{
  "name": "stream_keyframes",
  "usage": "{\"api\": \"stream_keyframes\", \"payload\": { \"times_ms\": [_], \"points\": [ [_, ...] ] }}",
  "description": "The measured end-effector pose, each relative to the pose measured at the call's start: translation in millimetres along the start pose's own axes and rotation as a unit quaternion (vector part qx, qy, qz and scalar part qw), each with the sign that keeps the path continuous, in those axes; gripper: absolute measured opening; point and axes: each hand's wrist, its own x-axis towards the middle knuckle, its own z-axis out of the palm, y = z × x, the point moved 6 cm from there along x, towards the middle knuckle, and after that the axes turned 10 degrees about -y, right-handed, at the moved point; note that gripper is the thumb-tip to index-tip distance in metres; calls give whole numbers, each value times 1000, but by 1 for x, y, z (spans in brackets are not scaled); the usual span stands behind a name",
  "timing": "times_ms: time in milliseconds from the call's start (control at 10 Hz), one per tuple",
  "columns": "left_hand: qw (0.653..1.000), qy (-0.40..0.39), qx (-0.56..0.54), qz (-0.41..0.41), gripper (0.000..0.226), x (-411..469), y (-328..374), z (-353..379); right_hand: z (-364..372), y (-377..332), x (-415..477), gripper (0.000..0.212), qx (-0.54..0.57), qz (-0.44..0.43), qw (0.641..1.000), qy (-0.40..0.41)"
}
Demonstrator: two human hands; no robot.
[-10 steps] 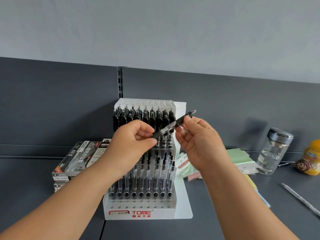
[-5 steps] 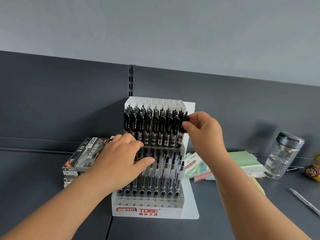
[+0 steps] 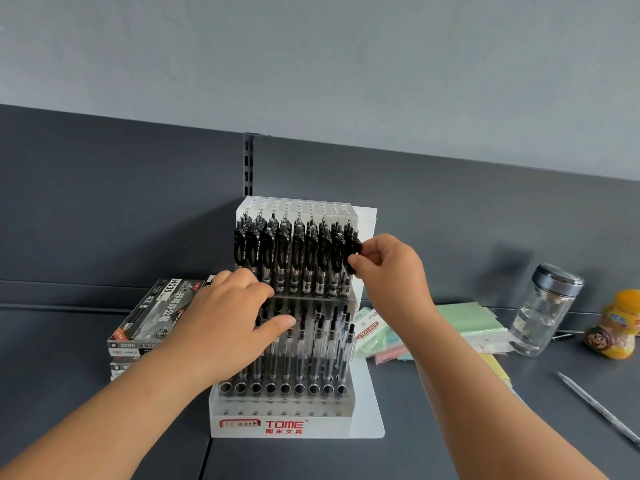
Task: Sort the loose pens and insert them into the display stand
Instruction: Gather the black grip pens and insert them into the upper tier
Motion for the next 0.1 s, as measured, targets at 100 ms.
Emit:
{"api": "stream_keyframes", "payload": {
  "times_ms": [100],
  "points": [
    [1000, -15, 17, -8, 63, 2, 1, 2, -2, 5, -8, 19, 17, 12, 1000, 0]
  ]
}}
